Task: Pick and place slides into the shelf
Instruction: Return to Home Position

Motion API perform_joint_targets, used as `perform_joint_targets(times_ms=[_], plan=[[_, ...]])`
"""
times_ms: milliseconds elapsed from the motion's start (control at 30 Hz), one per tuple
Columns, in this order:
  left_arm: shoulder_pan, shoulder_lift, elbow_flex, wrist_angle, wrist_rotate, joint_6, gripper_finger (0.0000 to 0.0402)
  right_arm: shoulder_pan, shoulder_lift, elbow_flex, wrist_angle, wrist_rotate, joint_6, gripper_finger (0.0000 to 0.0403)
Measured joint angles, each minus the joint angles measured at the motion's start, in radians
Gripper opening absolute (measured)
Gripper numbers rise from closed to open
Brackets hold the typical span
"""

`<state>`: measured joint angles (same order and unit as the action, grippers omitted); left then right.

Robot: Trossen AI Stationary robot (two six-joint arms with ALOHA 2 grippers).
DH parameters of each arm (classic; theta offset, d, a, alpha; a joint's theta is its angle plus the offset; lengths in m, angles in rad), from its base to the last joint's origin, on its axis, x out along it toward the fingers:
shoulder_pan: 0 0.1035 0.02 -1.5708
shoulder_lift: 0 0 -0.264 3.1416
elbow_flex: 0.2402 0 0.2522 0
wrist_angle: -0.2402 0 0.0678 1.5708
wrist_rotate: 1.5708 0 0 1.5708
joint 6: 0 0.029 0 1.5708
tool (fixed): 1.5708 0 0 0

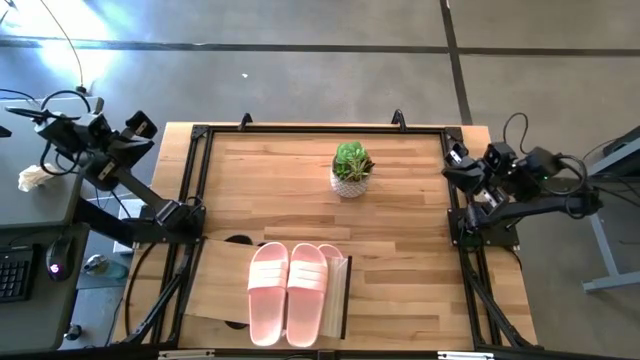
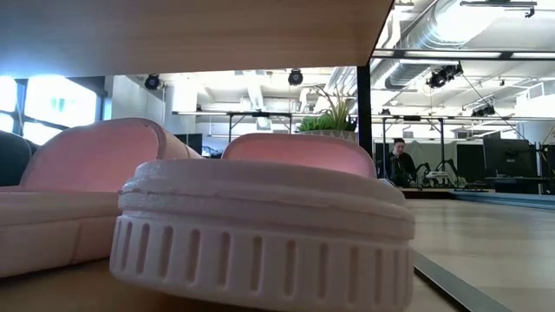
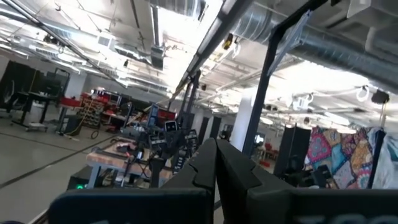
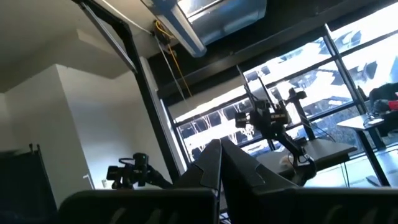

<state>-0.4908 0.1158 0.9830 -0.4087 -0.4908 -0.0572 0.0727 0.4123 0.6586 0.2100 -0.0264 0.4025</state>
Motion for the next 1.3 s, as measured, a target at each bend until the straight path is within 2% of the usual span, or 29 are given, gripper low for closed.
perform_joint_targets(times_ms=[200, 400, 633, 867, 1000, 1300], plan=[[0.000, -0.111, -0.113, 0.062, -0.010, -0.002, 0.0000, 0.000, -0.048, 0.000, -0.002, -0.001, -0.037, 0.0000], [0.000, -0.111, -0.158, 0.119, 0.019, 0.003, 0.0000, 0.000, -0.134, -0.022, 0.032, 0.000, -0.095, 0.0000], [0.000, -0.109, -0.296, 0.260, 0.080, -0.005, 0.0000, 0.000, -0.236, -0.263, 0.323, 0.028, -0.039, 0.0000], [0.000, -0.109, -0.468, 0.403, 0.100, -0.071, 0.0000, 0.000, -0.249, -0.478, 0.546, 0.081, 0.054, 0.0000], [0.000, -0.109, -0.564, 0.485, 0.140, -0.126, 0.0000, 0.000, -0.249, -0.542, 0.611, 0.093, 0.082, 0.0000], [0.000, -0.109, -0.753, 0.647, 0.323, -0.262, 0.0000, 0.000, -0.248, -0.649, 0.652, 0.128, 0.169, 0.0000]])
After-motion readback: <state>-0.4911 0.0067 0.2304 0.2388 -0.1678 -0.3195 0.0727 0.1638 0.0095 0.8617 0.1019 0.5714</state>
